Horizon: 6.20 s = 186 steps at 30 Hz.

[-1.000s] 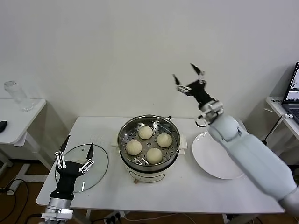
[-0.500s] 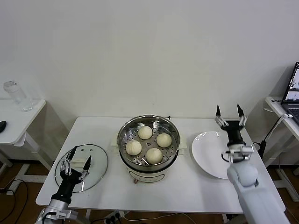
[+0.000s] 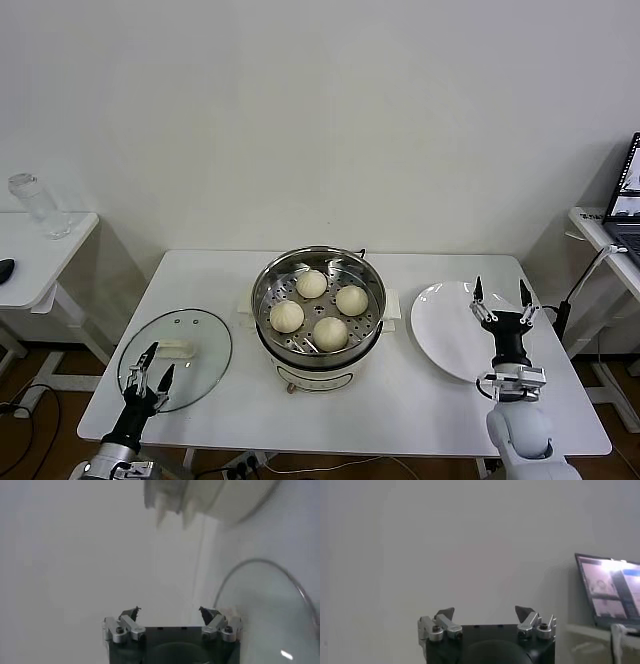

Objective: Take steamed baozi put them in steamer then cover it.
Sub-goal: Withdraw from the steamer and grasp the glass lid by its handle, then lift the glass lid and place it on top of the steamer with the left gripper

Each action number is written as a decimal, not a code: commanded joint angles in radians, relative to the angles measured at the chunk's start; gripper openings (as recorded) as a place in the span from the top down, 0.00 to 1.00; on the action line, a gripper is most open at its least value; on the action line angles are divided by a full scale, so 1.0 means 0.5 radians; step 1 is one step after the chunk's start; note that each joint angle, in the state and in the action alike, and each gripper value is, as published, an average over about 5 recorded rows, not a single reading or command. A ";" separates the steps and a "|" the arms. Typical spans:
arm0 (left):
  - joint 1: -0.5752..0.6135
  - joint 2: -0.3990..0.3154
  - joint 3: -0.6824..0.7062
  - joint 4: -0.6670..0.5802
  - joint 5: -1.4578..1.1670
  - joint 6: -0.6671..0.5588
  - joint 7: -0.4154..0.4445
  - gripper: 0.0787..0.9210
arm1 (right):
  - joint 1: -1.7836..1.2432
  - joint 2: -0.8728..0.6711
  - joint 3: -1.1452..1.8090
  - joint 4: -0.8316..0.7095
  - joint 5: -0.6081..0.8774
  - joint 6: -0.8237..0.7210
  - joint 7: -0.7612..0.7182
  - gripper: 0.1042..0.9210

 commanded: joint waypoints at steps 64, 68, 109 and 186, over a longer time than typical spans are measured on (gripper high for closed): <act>-0.623 -0.046 0.216 0.607 0.094 0.081 0.048 0.54 | -0.092 0.116 0.087 -0.011 -0.145 0.037 -0.044 0.12; -0.624 -0.046 0.213 0.617 0.074 0.066 0.051 0.67 | -0.080 0.110 0.087 -0.006 -0.146 0.037 -0.044 0.12; -0.843 0.076 1.044 -1.202 -0.092 1.050 0.590 0.86 | -0.011 0.169 0.031 -0.033 -0.208 -0.076 -0.044 0.12; -1.257 -0.691 1.555 -0.272 1.116 1.574 1.213 0.86 | 0.067 0.259 0.103 -0.230 -0.366 -0.027 -0.094 0.12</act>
